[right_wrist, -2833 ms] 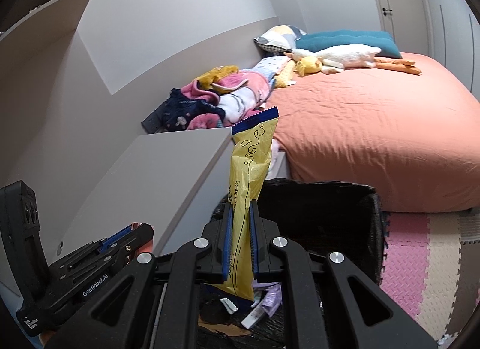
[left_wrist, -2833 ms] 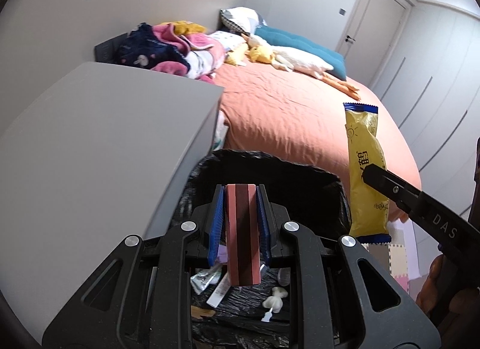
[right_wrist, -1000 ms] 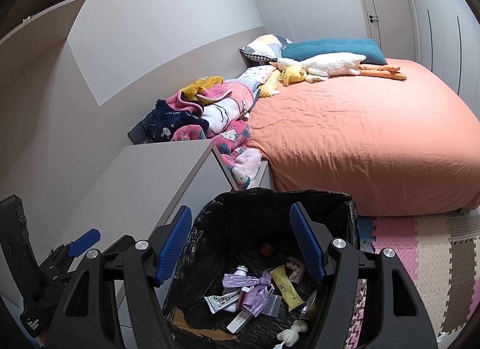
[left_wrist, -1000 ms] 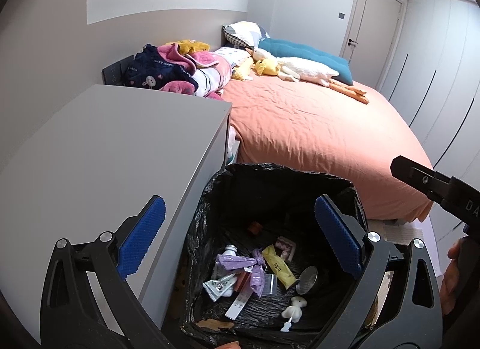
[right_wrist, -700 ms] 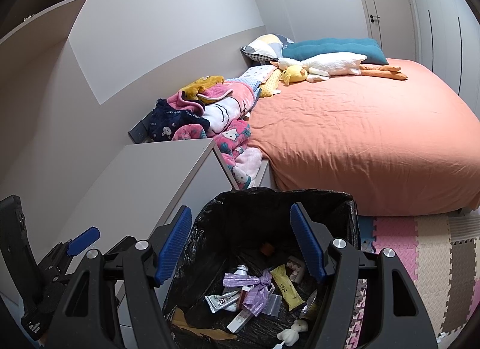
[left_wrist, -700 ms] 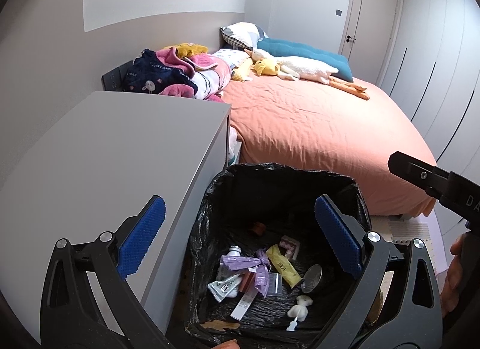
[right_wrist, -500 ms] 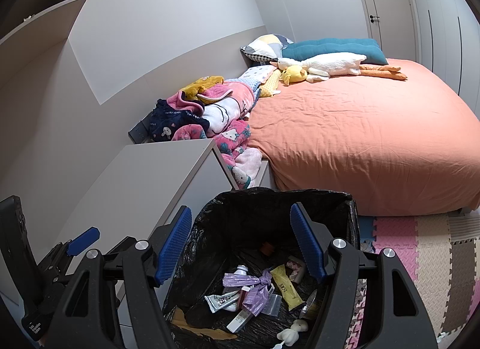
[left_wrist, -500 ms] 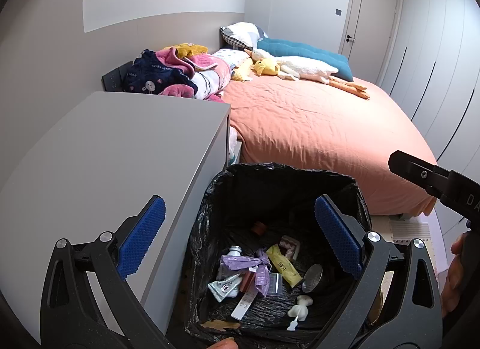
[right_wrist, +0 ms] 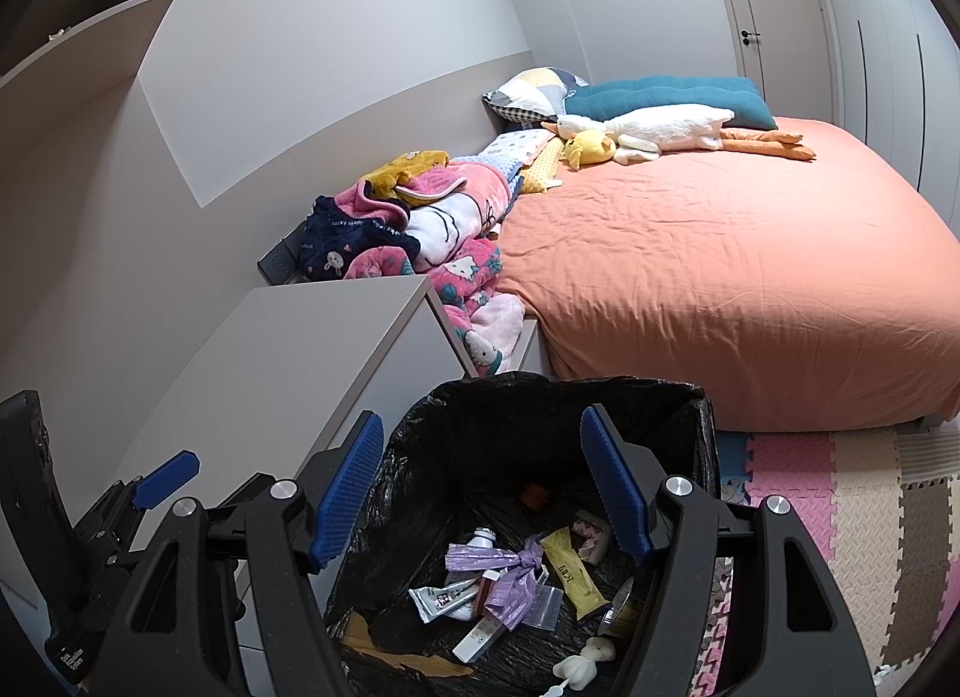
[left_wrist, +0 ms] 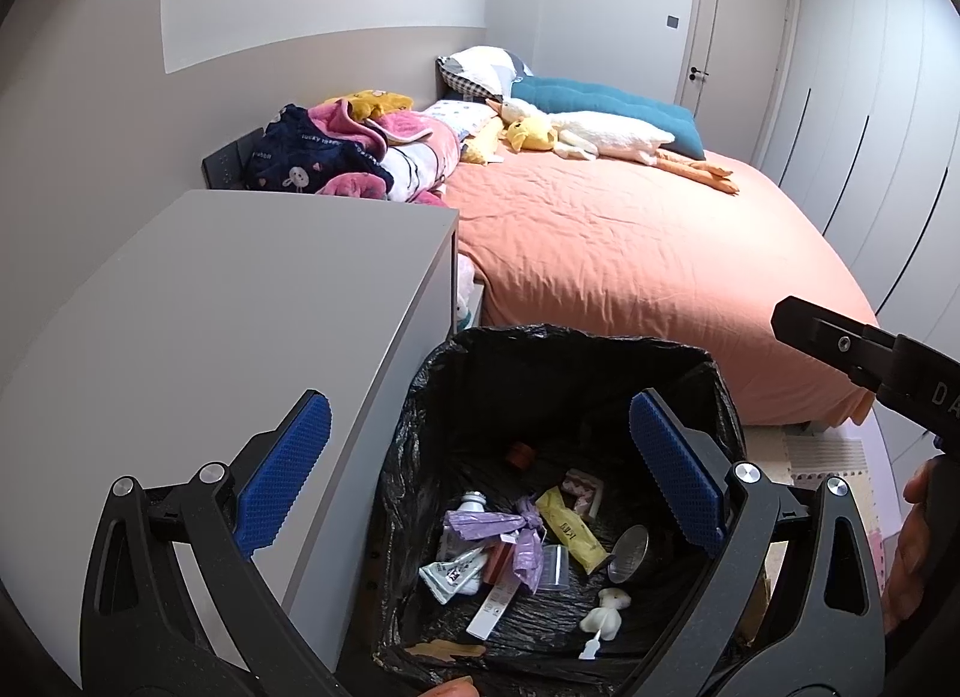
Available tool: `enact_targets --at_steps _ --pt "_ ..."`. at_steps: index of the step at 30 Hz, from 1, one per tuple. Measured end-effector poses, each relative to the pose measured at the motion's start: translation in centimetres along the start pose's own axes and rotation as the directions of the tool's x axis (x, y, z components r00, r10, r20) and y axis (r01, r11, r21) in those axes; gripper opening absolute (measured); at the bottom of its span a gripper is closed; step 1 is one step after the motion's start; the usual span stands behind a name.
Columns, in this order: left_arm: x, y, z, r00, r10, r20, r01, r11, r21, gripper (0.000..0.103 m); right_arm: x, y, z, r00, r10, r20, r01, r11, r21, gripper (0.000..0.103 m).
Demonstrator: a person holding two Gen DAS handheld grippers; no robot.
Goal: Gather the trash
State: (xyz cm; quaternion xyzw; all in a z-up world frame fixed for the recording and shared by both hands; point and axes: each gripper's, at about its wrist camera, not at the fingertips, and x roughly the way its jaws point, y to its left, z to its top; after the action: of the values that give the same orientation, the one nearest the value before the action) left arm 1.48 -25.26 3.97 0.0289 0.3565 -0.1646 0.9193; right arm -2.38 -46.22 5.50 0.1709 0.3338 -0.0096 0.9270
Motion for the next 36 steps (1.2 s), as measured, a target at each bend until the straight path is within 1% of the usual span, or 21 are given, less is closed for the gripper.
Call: enact_targets --at_steps 5,19,24,32,36 --pt "0.08 -0.05 0.09 1.0 0.016 -0.002 -0.016 1.0 0.005 0.097 -0.02 0.02 -0.07 1.0 0.002 -0.001 -0.002 1.0 0.0 0.069" --pt "0.14 -0.16 0.01 1.0 0.002 -0.004 -0.002 1.0 0.008 0.097 0.03 0.04 -0.16 1.0 0.002 -0.003 -0.002 1.0 -0.001 0.069" --pt "0.28 -0.12 0.01 1.0 0.01 -0.006 -0.01 1.0 0.007 0.097 0.06 0.06 -0.28 1.0 0.002 -0.004 -0.002 1.0 -0.001 0.069" --pt "0.45 0.06 -0.05 1.0 -0.003 -0.014 0.003 1.0 0.003 0.097 0.08 0.07 -0.47 1.0 0.002 -0.005 -0.002 1.0 -0.003 0.069" --pt "0.52 0.02 -0.11 1.0 0.003 -0.017 -0.003 1.0 0.004 0.097 0.09 0.12 -0.38 1.0 0.002 -0.005 -0.002 1.0 -0.002 0.069"
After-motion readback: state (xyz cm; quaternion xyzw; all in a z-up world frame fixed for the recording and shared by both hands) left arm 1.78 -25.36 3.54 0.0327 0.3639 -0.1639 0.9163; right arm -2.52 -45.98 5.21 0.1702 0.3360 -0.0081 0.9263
